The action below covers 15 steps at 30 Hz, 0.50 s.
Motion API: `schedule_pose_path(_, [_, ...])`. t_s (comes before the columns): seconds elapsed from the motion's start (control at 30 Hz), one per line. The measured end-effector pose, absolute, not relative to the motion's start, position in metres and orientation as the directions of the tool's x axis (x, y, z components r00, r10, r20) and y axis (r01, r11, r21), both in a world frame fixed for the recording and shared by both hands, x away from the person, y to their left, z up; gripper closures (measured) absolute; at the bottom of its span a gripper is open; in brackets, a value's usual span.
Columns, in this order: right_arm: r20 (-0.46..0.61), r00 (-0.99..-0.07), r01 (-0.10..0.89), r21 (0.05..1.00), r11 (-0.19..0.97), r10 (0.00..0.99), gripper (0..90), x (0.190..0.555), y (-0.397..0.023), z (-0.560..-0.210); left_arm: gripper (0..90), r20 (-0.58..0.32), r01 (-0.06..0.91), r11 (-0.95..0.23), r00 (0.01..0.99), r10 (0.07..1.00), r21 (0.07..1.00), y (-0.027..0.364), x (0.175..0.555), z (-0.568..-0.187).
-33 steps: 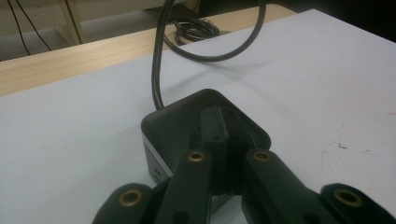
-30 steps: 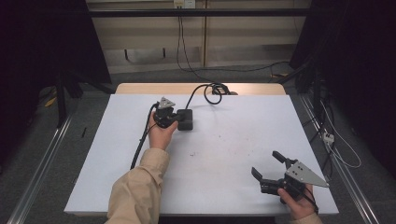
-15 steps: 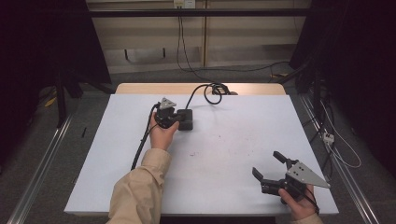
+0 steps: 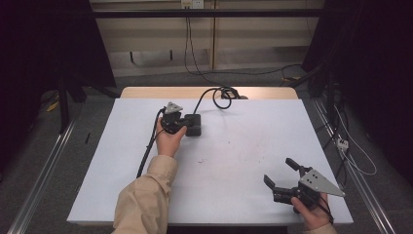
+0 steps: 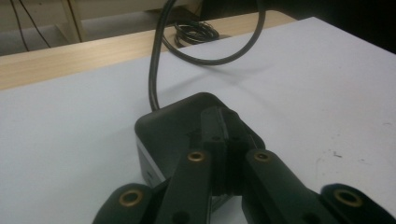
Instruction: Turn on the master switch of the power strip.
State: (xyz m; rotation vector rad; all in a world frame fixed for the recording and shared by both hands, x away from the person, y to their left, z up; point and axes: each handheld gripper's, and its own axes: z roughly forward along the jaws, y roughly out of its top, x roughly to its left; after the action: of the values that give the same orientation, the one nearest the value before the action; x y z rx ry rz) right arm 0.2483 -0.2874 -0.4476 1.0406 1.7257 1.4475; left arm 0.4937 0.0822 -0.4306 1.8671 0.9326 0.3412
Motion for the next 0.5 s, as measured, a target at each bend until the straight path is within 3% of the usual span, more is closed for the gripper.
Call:
schedule_pose_path(0.33, [0.010,-0.474,0.163,0.984,0.077,0.880,3.6,0.2481,-0.2880,-0.4473,90.0,-0.182,0.466,-0.203,0.656,0.732,0.862,0.0825,0.4931,-0.4288])
schedule_pose_path(0.5, [0.010,-0.474,0.164,0.984,0.077,0.880,3.6,0.2483,-0.2879,-0.4477,81.9,-0.198,0.474,-0.184,0.646,0.737,0.861,0.0846,0.4925,-0.4263])
